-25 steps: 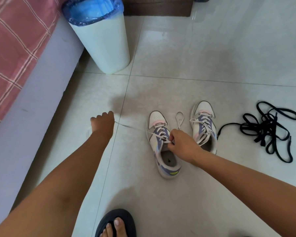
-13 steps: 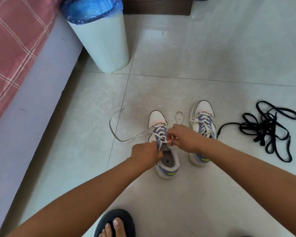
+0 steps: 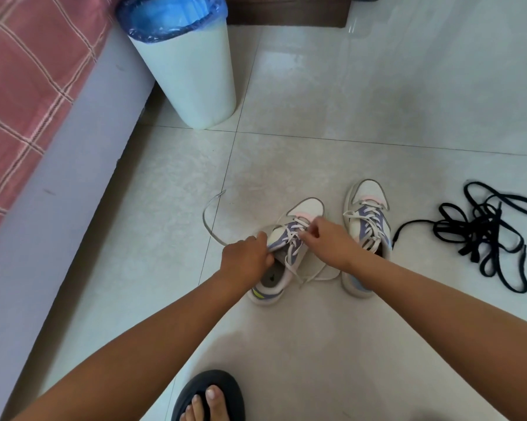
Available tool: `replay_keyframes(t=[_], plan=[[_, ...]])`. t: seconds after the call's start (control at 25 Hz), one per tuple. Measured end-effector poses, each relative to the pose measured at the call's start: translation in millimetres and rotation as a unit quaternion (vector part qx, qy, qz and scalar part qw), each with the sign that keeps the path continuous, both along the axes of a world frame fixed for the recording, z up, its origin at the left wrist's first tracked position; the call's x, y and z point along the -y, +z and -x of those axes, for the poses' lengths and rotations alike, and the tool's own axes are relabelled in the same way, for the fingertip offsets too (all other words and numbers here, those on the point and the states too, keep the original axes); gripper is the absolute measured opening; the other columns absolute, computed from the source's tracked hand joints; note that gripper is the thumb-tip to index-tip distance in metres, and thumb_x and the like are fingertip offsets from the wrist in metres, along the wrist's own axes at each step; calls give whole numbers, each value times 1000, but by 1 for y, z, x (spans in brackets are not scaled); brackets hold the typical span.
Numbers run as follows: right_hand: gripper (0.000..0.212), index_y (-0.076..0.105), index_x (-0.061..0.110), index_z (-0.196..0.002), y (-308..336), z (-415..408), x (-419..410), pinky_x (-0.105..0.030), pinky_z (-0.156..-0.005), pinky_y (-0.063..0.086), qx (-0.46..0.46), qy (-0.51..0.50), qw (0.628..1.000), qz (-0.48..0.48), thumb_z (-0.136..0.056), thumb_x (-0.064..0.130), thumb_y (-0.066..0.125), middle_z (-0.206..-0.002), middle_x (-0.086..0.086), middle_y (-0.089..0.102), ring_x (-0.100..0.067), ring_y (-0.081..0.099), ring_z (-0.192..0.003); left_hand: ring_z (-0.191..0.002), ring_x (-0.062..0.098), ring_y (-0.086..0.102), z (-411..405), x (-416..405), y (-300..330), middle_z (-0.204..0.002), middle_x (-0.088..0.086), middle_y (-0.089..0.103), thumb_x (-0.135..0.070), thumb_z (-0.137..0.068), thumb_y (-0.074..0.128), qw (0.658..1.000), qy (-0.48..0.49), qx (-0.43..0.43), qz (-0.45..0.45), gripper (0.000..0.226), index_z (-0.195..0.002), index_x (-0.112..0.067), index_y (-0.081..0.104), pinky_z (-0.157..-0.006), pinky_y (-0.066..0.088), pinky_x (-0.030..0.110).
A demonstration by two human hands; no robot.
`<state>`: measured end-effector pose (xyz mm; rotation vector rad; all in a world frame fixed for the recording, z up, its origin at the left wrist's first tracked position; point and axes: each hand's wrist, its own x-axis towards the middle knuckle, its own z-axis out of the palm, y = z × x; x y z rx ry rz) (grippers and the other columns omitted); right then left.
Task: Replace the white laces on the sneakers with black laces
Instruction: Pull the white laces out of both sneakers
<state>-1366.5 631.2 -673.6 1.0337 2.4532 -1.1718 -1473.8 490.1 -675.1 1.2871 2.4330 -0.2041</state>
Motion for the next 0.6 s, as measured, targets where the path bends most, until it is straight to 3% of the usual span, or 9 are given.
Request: replay_keyframes(t=[0.04,0.12,0.28,0.32,0.36,0.44,0.48,0.52,0.6], plan=[[28,47,12,-82,-4,-2,2,-31,-66,37,-8,-37,995,88,-93,37,53,-78,-7,51,-21,49,-73,-91,29,61,2,2,-1,-104,7,61,-36,-94,42,1000,15,12,-7,27,-107,-12,43,-62,33,29],[31,47,12,-73,-8,-3,11,-29,-62,36,-10,-56,986,159,-89,35,61,-74,-9,51,-19,45,-67,-86,27,61,3,4,-4,-99,6,61,-39,-93,43,998,46,48,-21,27,-102,-14,41,-61,35,29],[20,50,8,-78,-6,4,10,-33,-65,41,-25,-26,989,143,-90,20,60,-79,-12,53,-20,47,-70,-87,28,60,9,4,-4,-100,5,60,-37,-93,44,998,32,38,-25,26,-103,-13,44,-62,37,30],[15,51,9,-83,-3,5,1,-35,-68,41,9,28,998,62,-92,20,57,-83,-12,54,-22,51,-75,-88,27,61,11,5,-3,-102,5,60,-37,-93,44,1000,11,18,-20,26,-104,-13,45,-63,36,30],[9,52,10,-91,2,8,-8,-35,-68,39,46,88,992,-79,-93,18,55,-89,-12,56,-25,54,-81,-89,27,61,15,5,-2,-103,5,60,-36,-94,43,1000,-4,2,-18,26,-105,-13,45,-63,36,30],[23,54,8,-103,10,14,-22,-34,-62,39,49,169,911,-372,-85,17,66,-96,-11,61,-29,60,-86,-90,27,61,24,6,-1,-104,4,60,-37,-95,42,1000,1,-5,-23,26,-105,-13,46,-66,38,31],[31,54,7,-106,13,19,-21,-34,-60,41,35,172,889,-423,-82,19,70,-97,-11,61,-30,60,-87,-90,27,61,30,7,-1,-104,4,60,-37,-95,42,1000,11,-1,-27,26,-105,-13,47,-66,39,31],[31,52,6,-109,17,23,-15,-35,-64,42,47,138,914,-379,-86,24,65,-99,-11,60,-30,59,-90,-90,26,61,35,7,-2,-103,4,60,-38,-95,42,999,17,6,-33,26,-104,-14,47,-66,38,31],[33,52,4,-103,25,28,1,-32,-67,39,72,-37,992,-98,-96,36,47,-94,-13,58,-30,57,-87,-89,25,60,42,9,-5,-102,4,60,-39,-94,43,998,30,29,-49,27,-104,-15,47,-65,37,31]])
